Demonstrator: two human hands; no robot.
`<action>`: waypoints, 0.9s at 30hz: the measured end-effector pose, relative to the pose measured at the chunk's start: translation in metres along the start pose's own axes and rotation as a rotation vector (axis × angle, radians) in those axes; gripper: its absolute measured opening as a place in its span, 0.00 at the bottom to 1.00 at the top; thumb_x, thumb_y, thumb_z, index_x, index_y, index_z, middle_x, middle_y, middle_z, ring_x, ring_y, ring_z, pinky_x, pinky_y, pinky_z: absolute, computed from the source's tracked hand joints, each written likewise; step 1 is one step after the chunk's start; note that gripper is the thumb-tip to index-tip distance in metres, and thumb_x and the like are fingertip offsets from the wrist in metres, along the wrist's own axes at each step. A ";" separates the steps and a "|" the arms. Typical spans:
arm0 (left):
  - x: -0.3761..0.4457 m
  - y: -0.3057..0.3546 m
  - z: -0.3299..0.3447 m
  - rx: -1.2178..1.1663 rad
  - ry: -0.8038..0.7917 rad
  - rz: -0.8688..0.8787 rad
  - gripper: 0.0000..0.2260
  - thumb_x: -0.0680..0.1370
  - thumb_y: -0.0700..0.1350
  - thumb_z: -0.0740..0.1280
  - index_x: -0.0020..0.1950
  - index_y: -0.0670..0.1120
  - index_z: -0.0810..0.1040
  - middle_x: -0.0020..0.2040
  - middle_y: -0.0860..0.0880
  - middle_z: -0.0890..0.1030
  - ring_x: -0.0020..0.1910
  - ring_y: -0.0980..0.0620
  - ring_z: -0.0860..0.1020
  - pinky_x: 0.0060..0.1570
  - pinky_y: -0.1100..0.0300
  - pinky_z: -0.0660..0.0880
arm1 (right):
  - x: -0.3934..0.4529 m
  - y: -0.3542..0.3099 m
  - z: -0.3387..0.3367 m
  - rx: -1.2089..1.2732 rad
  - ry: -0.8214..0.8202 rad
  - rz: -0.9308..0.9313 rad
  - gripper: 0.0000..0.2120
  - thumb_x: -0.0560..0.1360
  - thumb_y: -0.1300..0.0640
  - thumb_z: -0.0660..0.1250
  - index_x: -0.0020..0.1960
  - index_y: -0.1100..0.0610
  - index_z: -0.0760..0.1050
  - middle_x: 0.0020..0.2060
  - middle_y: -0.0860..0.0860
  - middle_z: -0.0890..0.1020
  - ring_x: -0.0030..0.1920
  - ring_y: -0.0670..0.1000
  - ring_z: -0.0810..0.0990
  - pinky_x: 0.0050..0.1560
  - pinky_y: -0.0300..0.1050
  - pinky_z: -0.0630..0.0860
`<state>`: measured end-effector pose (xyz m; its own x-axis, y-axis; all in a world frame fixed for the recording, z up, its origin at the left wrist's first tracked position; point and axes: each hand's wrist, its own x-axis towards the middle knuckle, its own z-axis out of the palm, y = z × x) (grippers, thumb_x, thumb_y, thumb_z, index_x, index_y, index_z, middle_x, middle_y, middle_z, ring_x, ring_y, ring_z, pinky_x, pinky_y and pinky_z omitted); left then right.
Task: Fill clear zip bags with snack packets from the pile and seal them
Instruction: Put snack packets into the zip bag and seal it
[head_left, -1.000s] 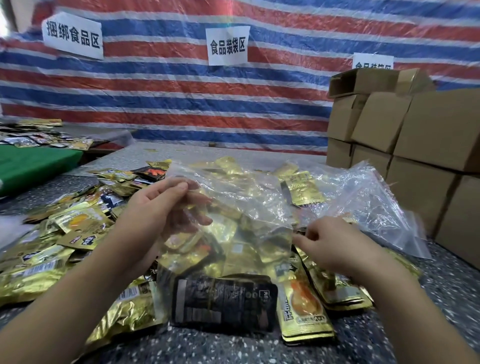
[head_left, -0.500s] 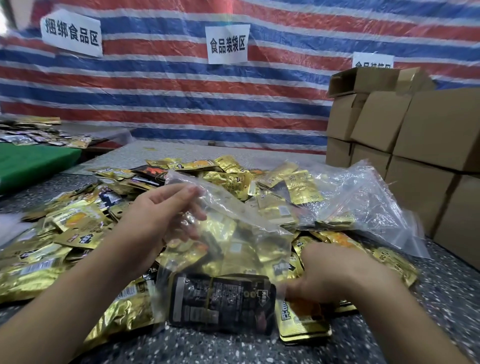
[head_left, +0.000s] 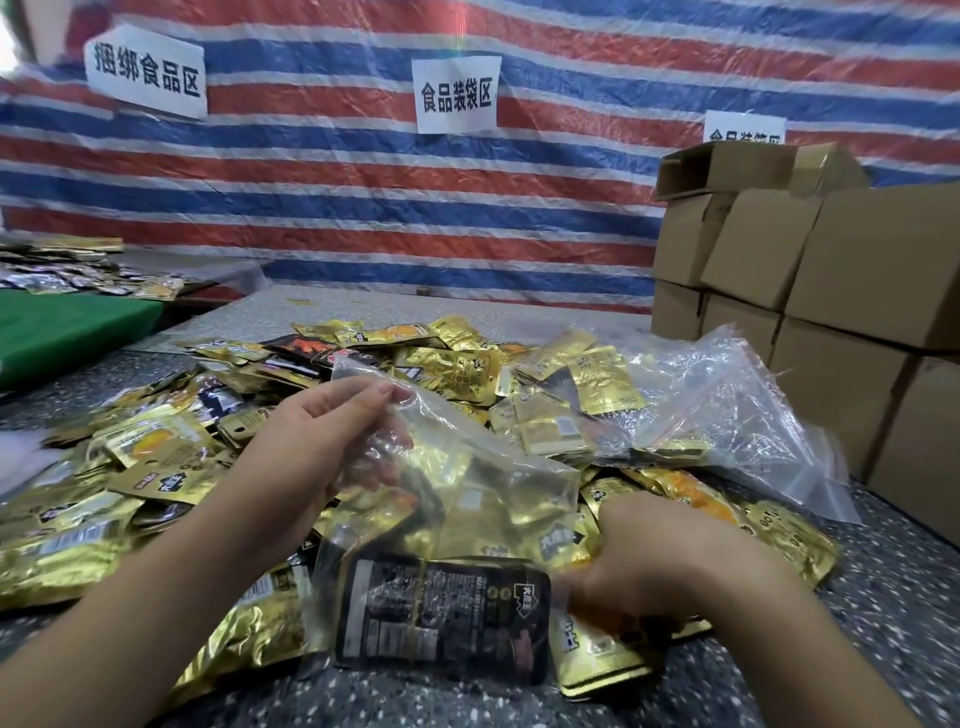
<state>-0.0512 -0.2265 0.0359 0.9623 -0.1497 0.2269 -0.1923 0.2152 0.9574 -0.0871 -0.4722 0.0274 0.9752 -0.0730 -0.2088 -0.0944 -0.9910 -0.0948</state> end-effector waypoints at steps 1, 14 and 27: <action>0.000 0.000 -0.001 0.005 0.000 -0.001 0.09 0.71 0.47 0.66 0.40 0.46 0.85 0.35 0.46 0.82 0.26 0.51 0.77 0.28 0.60 0.76 | 0.001 0.002 -0.001 0.018 0.009 0.005 0.27 0.64 0.31 0.71 0.37 0.56 0.79 0.31 0.46 0.82 0.30 0.45 0.78 0.26 0.37 0.71; 0.005 -0.001 -0.010 -0.026 -0.013 0.015 0.09 0.75 0.41 0.66 0.45 0.46 0.86 0.45 0.41 0.86 0.38 0.48 0.84 0.36 0.60 0.81 | 0.011 0.037 -0.023 0.267 0.134 -0.033 0.21 0.67 0.40 0.71 0.39 0.59 0.80 0.25 0.47 0.77 0.25 0.46 0.72 0.27 0.39 0.68; 0.000 -0.001 -0.006 0.042 -0.027 0.031 0.10 0.72 0.49 0.65 0.39 0.50 0.86 0.41 0.48 0.86 0.36 0.52 0.83 0.34 0.61 0.76 | 0.012 0.041 -0.040 1.416 0.216 -0.086 0.13 0.78 0.50 0.67 0.45 0.61 0.80 0.30 0.54 0.82 0.28 0.49 0.79 0.28 0.40 0.76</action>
<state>-0.0505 -0.2210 0.0342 0.9503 -0.1699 0.2609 -0.2305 0.1796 0.9564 -0.0717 -0.5178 0.0598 0.9866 -0.1626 -0.0155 -0.0254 -0.0587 -0.9980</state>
